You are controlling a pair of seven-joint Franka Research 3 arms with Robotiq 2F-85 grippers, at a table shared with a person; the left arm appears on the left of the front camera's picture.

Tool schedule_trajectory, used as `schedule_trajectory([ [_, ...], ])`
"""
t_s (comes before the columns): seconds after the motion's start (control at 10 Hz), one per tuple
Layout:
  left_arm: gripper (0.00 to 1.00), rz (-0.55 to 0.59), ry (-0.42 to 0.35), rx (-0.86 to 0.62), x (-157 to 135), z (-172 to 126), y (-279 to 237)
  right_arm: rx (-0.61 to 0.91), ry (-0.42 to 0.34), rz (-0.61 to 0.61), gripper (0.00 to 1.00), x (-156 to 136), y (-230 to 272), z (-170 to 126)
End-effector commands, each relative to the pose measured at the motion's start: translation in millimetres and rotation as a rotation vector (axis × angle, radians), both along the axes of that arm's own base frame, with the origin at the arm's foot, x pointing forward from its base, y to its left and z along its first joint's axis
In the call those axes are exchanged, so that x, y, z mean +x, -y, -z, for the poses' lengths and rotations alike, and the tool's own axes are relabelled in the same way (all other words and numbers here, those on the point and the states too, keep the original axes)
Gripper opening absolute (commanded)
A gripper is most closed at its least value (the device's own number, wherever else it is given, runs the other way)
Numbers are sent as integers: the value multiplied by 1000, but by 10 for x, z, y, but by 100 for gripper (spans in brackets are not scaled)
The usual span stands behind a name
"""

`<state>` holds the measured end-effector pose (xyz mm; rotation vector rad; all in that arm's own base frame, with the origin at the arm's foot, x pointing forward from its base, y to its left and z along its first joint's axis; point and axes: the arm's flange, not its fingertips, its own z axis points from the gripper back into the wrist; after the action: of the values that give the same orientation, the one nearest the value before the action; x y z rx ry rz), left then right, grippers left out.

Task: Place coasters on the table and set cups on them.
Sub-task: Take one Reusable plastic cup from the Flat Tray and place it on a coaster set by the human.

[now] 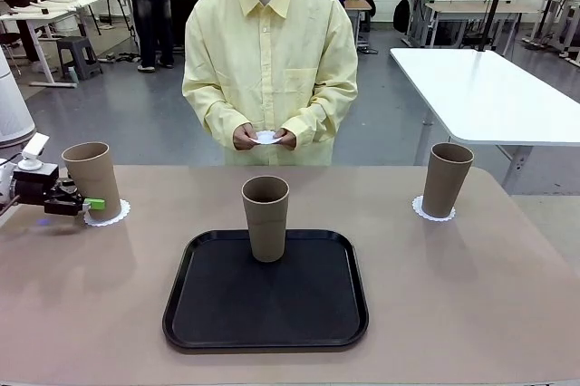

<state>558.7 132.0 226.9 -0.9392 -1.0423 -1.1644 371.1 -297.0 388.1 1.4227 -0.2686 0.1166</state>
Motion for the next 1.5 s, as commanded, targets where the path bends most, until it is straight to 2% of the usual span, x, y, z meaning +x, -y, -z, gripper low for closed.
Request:
schedule_trajectory([
  [0.0, 81, 22, 28, -8, 41, -9, -24, -5, -17, 5, 100, 8, -2, -4],
  [0.9, 81, 53, 14, -9, -37, 6, -48, -5, -17, 5, 100, 8, -2, -4],
  [1.0, 100, 55, 9, -6, -29, 22, -42, -5, -17, 5, 100, 8, -2, -4],
  [1.4, 100, 68, -6, 13, -26, 31, -65, -5, -17, 5, 100, 8, -2, -4],
])
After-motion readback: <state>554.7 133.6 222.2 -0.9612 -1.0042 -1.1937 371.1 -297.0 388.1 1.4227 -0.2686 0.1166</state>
